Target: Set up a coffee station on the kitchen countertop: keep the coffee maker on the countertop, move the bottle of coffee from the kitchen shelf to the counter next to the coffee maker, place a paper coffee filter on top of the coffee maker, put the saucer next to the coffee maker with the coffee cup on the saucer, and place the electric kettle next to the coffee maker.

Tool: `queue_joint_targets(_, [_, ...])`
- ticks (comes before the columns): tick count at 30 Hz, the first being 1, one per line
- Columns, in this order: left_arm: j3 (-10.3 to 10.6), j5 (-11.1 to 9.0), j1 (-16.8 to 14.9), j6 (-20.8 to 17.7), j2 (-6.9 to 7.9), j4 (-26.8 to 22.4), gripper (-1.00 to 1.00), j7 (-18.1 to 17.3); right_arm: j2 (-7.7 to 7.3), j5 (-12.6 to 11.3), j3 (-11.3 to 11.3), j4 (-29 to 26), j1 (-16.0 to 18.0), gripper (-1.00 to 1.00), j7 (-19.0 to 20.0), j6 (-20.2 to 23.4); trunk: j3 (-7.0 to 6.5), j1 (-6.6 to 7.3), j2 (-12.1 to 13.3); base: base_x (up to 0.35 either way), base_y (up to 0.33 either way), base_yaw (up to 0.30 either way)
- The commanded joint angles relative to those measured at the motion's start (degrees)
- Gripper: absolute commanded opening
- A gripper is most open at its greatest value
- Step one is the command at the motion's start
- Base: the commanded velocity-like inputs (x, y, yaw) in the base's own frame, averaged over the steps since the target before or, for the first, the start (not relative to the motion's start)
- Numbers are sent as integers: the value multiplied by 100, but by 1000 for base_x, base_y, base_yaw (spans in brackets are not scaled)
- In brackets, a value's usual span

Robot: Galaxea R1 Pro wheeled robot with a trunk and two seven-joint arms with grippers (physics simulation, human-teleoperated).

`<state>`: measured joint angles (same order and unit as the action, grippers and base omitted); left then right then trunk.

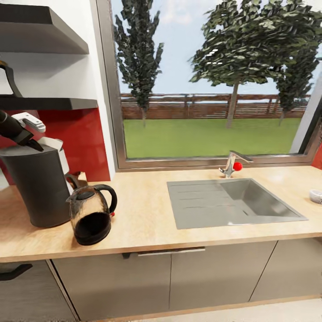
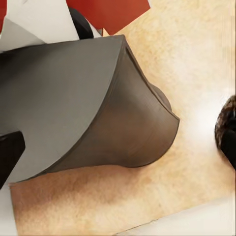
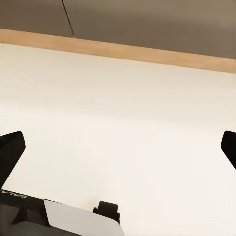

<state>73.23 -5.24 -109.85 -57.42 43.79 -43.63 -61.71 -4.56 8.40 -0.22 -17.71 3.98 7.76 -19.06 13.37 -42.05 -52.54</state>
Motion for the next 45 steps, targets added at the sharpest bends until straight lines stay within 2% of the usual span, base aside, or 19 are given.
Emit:
queue_joint_targets(1, [40, -88, -19, -41, 10, -13, 100, 19, -1, 39, -4, 4, 6, 100, 7, -19, 9, 1, -6, -139, 0, 0])
queue_joint_targets(8, [41, -370, -19, -38, 11, -22, 100, 19, -4, 39, -12, 4, 6, 100, 7, -21, 9, 1, -6, -116, 0, 0])
queue_joint_targets(14, [42, -461, -19, -37, 9, -36, 100, 19, -2, 39, -13, 4, 6, 100, 7, -19, 9, 1, -6, -93, 0, 0])
queue_joint_targets(19, [38, -631, -19, -34, 11, -39, 100, 19, -1, 39, -11, 4, 6, 100, 7, -19, 9, 1, -6, -19, 0, 0])
queue_joint_targets(25, [31, -1111, -19, -30, 14, -47, 100, 19, -1, 39, -7, 4, 6, 100, 7, -19, 9, 1, -6, -5, 0, 0])
queue_joint_targets(26, [32, -1272, -19, -26, 15, -51, 100, 19, -1, 39, -6, 4, 6, 100, 7, -19, 9, 1, -6, -12, 0, 0])
queue_joint_targets(30, [33, -1513, -19, 3, 15, -61, 100, 19, -1, 39, -8, 4, 6, 100, 7, -19, 9, 1, -6, -109, 0, 0])
queue_joint_targets(31, [33, -1641, -19, 21, 15, -65, 100, 19, -1, 39, -5, 4, 6, 100, 7, -19, 9, 1, -6, -197, 0, 0])
queue_joint_targets(36, [32, -1800, -19, 27, 19, -152, 100, 16, -1, 39, -5, 4, 6, 100, 7, -19, 9, 1, -6, -85, 0, 0])
queue_joint_targets(41, [38, -2255, -19, 33, 22, -526, 100, 12, -1, 39, -4, 4, 6, 100, 10, -19, 9, 1, -6, -27, 0, 0])
queue_joint_targets(42, [39, -2427, -19, 35, 31, -760, 100, 8, -1, 39, -4, 4, 6, 100, 11, -19, 9, 1, -6, -11, 0, 0])
queue_joint_targets(45, [48, -2587, -19, 36, 41, -1134, 100, 5, -1, 39, -4, 4, 6, 100, 13, -19, 9, 1, -6, -7, 0, 0])
